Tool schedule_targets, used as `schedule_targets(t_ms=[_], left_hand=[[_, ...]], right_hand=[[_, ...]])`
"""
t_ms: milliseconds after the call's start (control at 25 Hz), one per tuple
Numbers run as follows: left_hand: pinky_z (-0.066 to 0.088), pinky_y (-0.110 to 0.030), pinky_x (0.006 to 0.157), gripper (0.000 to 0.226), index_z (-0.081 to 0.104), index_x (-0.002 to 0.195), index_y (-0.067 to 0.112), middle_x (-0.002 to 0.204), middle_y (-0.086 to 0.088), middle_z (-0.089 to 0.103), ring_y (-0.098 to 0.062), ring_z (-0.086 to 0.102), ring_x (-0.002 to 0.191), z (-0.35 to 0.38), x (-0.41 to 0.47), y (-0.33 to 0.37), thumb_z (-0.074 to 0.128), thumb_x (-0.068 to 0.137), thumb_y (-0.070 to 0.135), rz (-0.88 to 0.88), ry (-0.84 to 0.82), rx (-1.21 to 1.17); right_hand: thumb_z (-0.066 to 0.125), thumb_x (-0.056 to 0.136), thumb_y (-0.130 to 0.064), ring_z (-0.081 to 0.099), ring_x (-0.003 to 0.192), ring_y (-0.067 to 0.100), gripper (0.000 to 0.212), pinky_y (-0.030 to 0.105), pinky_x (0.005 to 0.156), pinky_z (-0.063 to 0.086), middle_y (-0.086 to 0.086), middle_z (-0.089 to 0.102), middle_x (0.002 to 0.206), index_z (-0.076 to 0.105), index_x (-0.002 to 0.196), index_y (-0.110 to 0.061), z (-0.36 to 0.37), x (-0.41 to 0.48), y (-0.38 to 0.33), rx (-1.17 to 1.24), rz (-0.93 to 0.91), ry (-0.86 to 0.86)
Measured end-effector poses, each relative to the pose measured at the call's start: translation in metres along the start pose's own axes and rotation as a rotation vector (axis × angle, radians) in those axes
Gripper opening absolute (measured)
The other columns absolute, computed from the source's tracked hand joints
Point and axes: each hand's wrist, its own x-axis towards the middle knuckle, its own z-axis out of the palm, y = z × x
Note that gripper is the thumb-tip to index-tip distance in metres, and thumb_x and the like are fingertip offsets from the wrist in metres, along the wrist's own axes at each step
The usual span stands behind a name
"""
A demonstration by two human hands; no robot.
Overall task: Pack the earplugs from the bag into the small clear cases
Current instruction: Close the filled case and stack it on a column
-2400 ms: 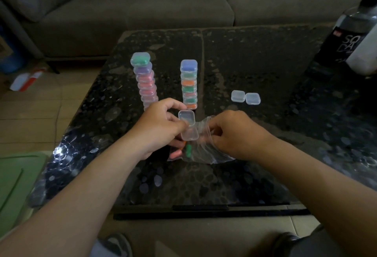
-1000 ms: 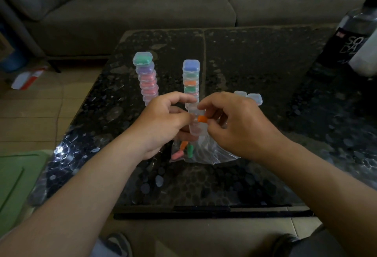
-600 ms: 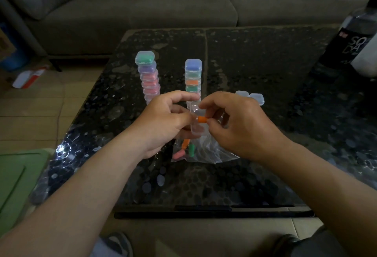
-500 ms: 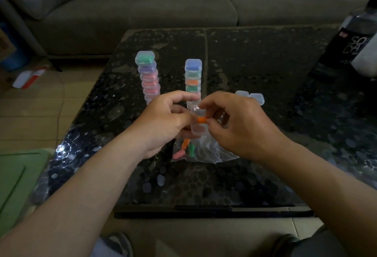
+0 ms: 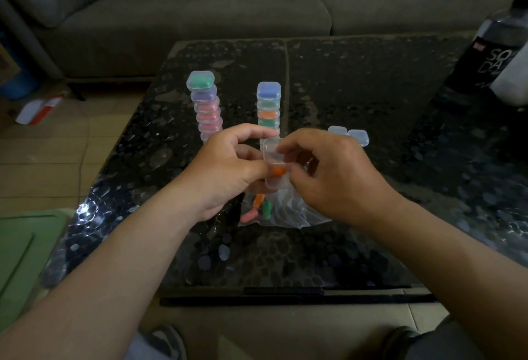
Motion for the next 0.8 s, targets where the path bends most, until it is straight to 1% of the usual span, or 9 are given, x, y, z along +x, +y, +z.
schedule_targets(t_ms=[120, 240, 320, 360, 440, 560, 680, 720, 800], left_hand=[[0.064, -0.047, 0.077, 0.048, 0.067, 0.118, 0.022, 0.088, -0.011, 0.078, -0.026, 0.079, 0.082, -0.006, 0.002, 0.002, 0.081, 0.080, -0.003, -0.029, 0.033, 0.088], [0.063, -0.041, 0.071, 0.050, 0.064, 0.116, 0.027, 0.086, -0.008, 0.079, -0.021, 0.079, 0.080, -0.013, 0.002, 0.003, 0.084, 0.078, 0.000, -0.097, 0.062, 0.184], [0.062, -0.039, 0.068, 0.051, 0.062, 0.116, 0.026, 0.082, -0.007, 0.079, -0.019, 0.078, 0.075, -0.016, 0.002, 0.002, 0.082, 0.079, -0.001, -0.138, 0.085, 0.192], [0.062, -0.040, 0.067, 0.050, 0.061, 0.117, 0.025, 0.082, -0.009, 0.078, -0.020, 0.078, 0.074, -0.016, 0.002, 0.001, 0.080, 0.081, -0.004, -0.163, 0.091, 0.186], [0.063, -0.040, 0.067, 0.048, 0.060, 0.118, 0.021, 0.090, -0.015, 0.077, -0.023, 0.078, 0.076, -0.015, 0.003, -0.002, 0.077, 0.083, -0.007, -0.219, 0.089, 0.178], [0.063, -0.039, 0.069, 0.041, 0.062, 0.114, 0.014, 0.096, -0.018, 0.076, -0.025, 0.079, 0.078, -0.016, 0.005, -0.006, 0.078, 0.083, -0.008, -0.272, 0.068, 0.185], [0.063, -0.041, 0.072, 0.036, 0.065, 0.112, 0.011, 0.095, -0.018, 0.077, -0.025, 0.079, 0.079, -0.016, 0.007, -0.008, 0.078, 0.083, -0.007, -0.289, 0.071, 0.194], [0.064, -0.041, 0.072, 0.035, 0.065, 0.111, 0.011, 0.096, -0.018, 0.077, -0.025, 0.079, 0.080, -0.016, 0.008, -0.008, 0.077, 0.083, -0.008, -0.293, 0.076, 0.196], [0.064, -0.041, 0.072, 0.034, 0.065, 0.110, 0.011, 0.098, -0.018, 0.077, -0.025, 0.078, 0.080, -0.016, 0.009, -0.010, 0.076, 0.084, -0.009, -0.299, 0.083, 0.187]], right_hand=[[0.066, 0.088, -0.006, 0.062, 0.078, 0.002, 0.019, 0.015, 0.071, 0.053, -0.014, 0.062, 0.085, 0.066, 0.095, -0.024, -0.004, 0.003, 0.000, -0.006, 0.152, 0.075], [0.069, 0.087, -0.007, 0.062, 0.074, 0.004, 0.018, 0.013, 0.060, 0.053, -0.010, 0.062, 0.081, 0.063, 0.086, -0.024, -0.009, 0.005, 0.002, -0.034, 0.395, -0.001], [0.072, 0.085, -0.004, 0.067, 0.073, 0.007, 0.020, 0.019, 0.064, 0.058, -0.006, 0.068, 0.078, 0.067, 0.080, -0.022, -0.008, 0.006, 0.005, 0.044, 0.521, -0.088], [0.073, 0.083, -0.002, 0.070, 0.071, 0.011, 0.019, 0.025, 0.067, 0.062, -0.002, 0.071, 0.076, 0.069, 0.078, -0.020, -0.007, 0.007, 0.005, 0.117, 0.586, -0.141], [0.073, 0.082, -0.001, 0.074, 0.069, 0.014, 0.016, 0.034, 0.068, 0.064, 0.002, 0.075, 0.072, 0.075, 0.075, -0.015, -0.004, 0.006, 0.004, 0.223, 0.689, -0.248], [0.072, 0.085, -0.007, 0.074, 0.067, 0.012, 0.015, 0.031, 0.068, 0.064, 0.003, 0.075, 0.070, 0.078, 0.073, -0.013, 0.004, 0.004, 0.000, 0.250, 0.712, -0.367], [0.061, 0.092, -0.008, 0.069, 0.059, 0.017, 0.025, 0.035, 0.058, 0.060, 0.012, 0.074, 0.068, 0.075, 0.071, -0.005, 0.013, 0.004, -0.001, 0.321, 0.726, -0.396], [0.056, 0.095, -0.009, 0.067, 0.055, 0.019, 0.030, 0.033, 0.053, 0.058, 0.014, 0.072, 0.066, 0.073, 0.070, -0.005, 0.015, 0.005, -0.001, 0.363, 0.746, -0.405], [0.050, 0.099, -0.010, 0.062, 0.052, 0.020, 0.034, 0.030, 0.051, 0.052, 0.015, 0.069, 0.064, 0.072, 0.073, -0.006, 0.017, 0.007, 0.000, 0.450, 0.764, -0.428]])
